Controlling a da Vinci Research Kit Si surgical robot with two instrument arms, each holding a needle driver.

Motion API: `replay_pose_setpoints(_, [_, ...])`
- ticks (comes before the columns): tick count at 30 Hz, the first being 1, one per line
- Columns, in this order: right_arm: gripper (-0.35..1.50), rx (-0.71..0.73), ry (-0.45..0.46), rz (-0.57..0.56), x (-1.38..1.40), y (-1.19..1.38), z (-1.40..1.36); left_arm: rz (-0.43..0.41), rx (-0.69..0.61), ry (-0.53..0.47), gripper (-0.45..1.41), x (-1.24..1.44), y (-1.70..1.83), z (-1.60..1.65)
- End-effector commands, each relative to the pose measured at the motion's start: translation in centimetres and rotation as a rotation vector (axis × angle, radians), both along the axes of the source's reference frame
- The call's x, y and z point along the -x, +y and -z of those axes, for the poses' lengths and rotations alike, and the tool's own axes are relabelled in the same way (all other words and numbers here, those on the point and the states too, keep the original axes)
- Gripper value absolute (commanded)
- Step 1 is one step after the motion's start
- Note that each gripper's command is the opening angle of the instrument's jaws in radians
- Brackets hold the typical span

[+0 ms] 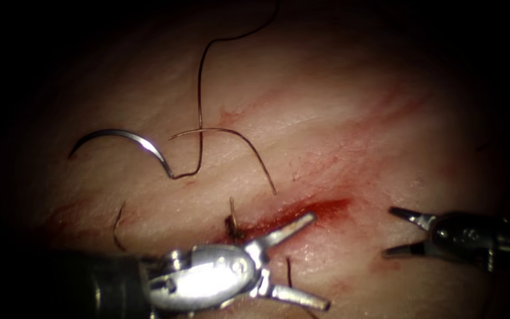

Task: Wound Closure

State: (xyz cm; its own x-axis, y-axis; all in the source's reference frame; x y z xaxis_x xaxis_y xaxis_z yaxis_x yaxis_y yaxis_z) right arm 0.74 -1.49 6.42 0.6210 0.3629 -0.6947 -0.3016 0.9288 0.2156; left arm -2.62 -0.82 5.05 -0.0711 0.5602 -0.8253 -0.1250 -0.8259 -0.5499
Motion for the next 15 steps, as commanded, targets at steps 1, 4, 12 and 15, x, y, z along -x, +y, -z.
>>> replay_pose_setpoints(1, [1.43, -0.003, 0.005, 0.003, -0.06, -0.05, -0.08, -0.001, 0.0, 0.0, 0.93, 0.05, -0.05, -0.05])
replay_pose_setpoints(4, [1.43, -0.001, 0.004, 0.003, -0.06, -0.04, -0.1, -0.021, -0.051, -0.03, 0.91, 0.27, -0.11, -0.11])
replay_pose_setpoints(12, [1.43, -0.001, 0.004, 0.003, -0.06, -0.04, -0.1, -0.07, -0.135, -0.117, 0.84, 0.51, -0.13, 0.05])
replay_pose_setpoints(15, [1.43, -0.001, 0.004, 0.003, -0.06, -0.04, -0.1, -0.112, -0.194, -0.22, 0.79, 0.57, -0.15, 0.23])
